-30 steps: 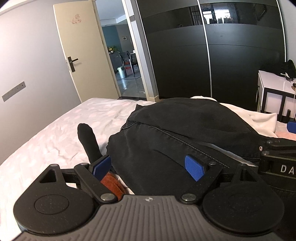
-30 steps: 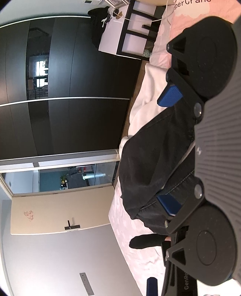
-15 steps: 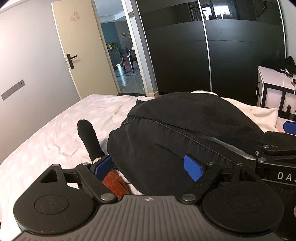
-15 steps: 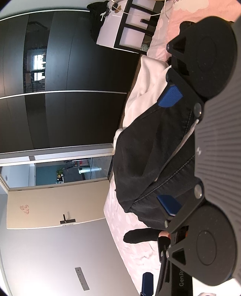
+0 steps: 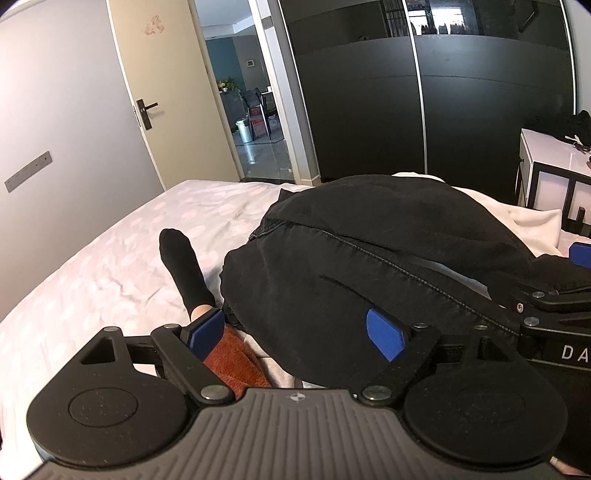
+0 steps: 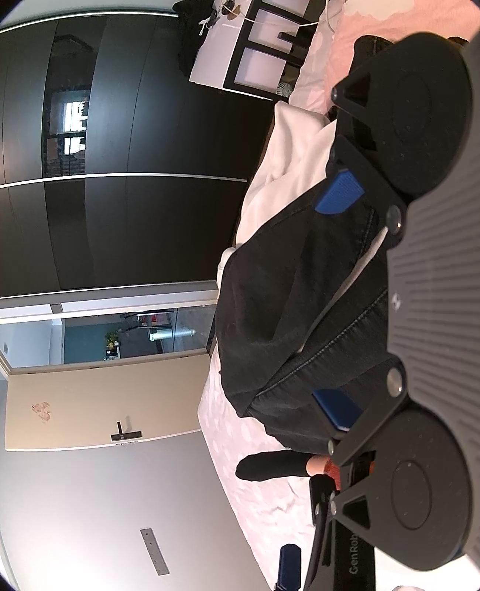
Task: Fold clothes
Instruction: 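Move both grippers open toward the black jeans lying on the bed, then grasp the jeans with the right gripper and lift them off the bed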
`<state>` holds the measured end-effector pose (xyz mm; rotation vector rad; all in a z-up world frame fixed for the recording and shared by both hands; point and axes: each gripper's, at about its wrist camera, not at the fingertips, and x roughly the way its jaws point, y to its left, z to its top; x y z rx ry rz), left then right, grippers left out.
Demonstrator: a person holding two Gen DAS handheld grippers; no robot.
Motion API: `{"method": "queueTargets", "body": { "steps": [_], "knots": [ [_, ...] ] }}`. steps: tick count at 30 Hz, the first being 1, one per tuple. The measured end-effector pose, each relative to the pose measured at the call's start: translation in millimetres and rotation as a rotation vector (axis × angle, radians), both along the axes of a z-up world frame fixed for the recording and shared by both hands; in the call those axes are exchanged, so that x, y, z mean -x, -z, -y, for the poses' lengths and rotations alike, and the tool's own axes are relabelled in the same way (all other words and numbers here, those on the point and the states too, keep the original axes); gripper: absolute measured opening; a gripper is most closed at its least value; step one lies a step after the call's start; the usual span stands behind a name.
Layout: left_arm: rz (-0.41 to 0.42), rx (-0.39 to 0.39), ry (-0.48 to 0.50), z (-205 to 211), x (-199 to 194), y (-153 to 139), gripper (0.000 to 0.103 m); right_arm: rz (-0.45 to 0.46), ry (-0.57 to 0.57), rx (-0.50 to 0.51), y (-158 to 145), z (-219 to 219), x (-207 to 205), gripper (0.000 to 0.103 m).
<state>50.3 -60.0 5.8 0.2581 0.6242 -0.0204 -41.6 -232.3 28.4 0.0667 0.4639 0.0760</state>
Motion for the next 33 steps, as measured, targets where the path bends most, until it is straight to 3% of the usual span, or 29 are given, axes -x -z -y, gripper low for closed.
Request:
{"method": "queueTargets", "body": {
  "steps": [9, 21, 24, 25, 27, 29, 31, 33],
  "knots": [
    [-0.013, -0.012, -0.035, -15.6, -2.4, 5.5, 0.100, -0.038, -0.036, 0.047, 14.8, -9.5, -17.4, 0.101],
    [-0.063, 0.006, -0.138, -75.1, -30.7, 28.2, 0.100, -0.050, -0.106, 0.253, 41.4, -38.1, -92.6, 0.102],
    [-0.085, 0.030, -0.134, -88.7, -46.0, 36.1, 0.100, -0.048, -0.104, 0.290, 41.9, -43.7, -114.4, 0.095],
    [-0.090, 0.034, -0.129, -91.9, -51.0, 38.0, 0.100, -0.047, -0.103, 0.303, 42.1, -45.6, -121.6, 0.091],
    [-0.101, 0.042, -0.117, -98.3, -61.1, 41.7, 0.100, -0.039, -0.107, 0.324, 39.2, -48.9, -132.4, 0.068],
    [-0.111, 0.050, -0.106, -104.6, -71.1, 45.5, 0.100, -0.031, -0.126, 0.341, 32.2, -51.1, -135.8, 0.029],
    [-0.121, 0.057, -0.098, -110.4, -80.6, 49.0, 0.100, -0.039, -0.138, 0.326, 23.7, -50.4, -137.8, 0.016],
    [-0.127, 0.056, -0.094, -116.1, -88.9, 51.6, 0.100, -0.021, -0.131, 0.313, 14.8, -46.2, -137.2, 0.012]
  ]
}}
